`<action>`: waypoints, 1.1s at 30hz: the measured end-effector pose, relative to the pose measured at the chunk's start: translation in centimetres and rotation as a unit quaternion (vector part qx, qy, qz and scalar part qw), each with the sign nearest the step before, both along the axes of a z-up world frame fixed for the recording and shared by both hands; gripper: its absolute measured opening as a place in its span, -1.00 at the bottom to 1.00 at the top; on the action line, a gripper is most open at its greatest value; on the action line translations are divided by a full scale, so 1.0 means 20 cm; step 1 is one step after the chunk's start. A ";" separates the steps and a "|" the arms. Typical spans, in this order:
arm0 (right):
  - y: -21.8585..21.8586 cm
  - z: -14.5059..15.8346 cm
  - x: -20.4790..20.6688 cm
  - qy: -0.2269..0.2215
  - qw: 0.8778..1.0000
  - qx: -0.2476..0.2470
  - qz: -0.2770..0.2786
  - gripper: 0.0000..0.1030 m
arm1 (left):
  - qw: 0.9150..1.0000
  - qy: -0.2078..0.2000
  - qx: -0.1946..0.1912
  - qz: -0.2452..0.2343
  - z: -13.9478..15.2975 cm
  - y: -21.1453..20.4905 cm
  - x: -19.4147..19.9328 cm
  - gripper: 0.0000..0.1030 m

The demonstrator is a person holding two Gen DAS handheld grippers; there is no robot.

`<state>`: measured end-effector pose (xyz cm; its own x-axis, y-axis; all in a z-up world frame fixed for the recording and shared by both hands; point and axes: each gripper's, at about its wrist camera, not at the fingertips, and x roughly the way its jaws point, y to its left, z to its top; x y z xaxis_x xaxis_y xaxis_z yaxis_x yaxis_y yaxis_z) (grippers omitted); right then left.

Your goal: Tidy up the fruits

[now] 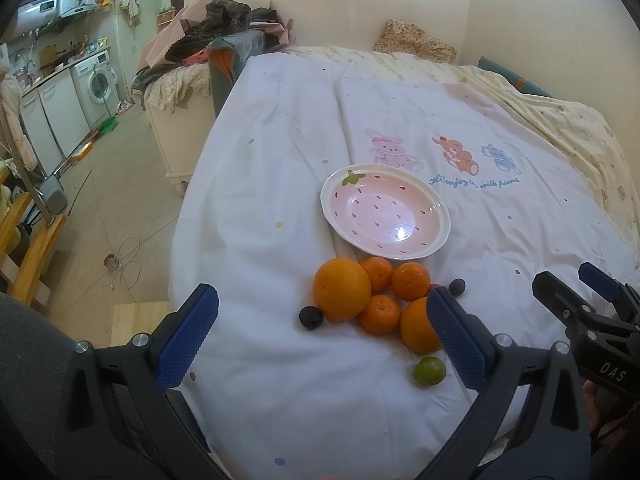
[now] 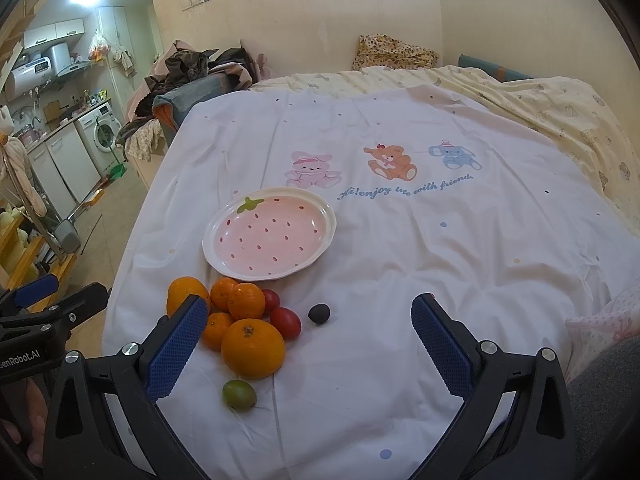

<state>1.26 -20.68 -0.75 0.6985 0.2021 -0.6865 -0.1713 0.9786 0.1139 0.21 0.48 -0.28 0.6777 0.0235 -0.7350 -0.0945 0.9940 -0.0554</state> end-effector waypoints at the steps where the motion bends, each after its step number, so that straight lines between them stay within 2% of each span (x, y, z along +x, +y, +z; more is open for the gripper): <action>1: 0.00 0.00 0.00 0.000 1.000 -0.001 0.000 1.00 | 1.000 0.000 0.000 0.000 0.00 0.00 0.00 0.99; 33: -0.01 -0.03 0.00 0.002 1.000 0.000 -0.002 1.00 | 1.000 0.003 -0.003 0.001 -0.01 0.01 0.00 0.99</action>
